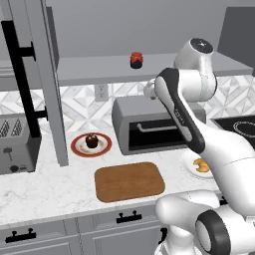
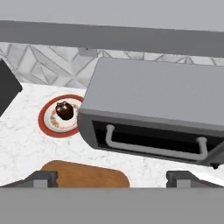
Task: From the different types of pastries on the counter, select a croissant and place it on the cutting board. Then retrieve a jar of jam from the cabinet and place it alongside the croissant on the cutting board.
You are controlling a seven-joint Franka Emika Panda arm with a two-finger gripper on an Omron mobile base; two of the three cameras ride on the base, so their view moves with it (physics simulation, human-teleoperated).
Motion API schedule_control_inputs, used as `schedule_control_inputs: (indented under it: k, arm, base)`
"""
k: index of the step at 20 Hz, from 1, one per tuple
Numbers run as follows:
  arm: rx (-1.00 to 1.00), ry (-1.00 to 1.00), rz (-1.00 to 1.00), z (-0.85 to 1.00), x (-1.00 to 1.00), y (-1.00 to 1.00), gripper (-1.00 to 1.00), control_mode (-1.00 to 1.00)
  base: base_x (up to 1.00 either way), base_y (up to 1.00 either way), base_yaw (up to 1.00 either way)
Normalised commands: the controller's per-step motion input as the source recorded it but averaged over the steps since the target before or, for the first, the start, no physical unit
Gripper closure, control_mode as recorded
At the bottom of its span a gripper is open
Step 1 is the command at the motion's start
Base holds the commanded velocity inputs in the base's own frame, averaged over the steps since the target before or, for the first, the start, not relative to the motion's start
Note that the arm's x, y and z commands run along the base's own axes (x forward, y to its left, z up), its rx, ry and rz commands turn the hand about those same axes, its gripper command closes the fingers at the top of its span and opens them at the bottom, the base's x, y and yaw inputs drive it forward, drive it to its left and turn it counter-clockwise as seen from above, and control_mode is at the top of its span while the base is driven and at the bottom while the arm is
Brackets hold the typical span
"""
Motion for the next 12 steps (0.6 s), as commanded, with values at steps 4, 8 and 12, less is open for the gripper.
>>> schedule_control_inputs:
  k: [4,8,12]
  arm:
    - [0.00,-0.41,0.09,0.98,0.92,0.24,-1.00,-1.00]
    - [0.00,-0.14,0.03,0.11,0.07,0.13,-1.00,-1.00]
    - [-0.10,-0.04,0.00,-0.55,-0.05,0.05,-1.00,-1.00]
  base:
    - [0.00,0.00,0.00]
    - [0.00,0.00,0.00]
    - [0.00,0.00,0.00]
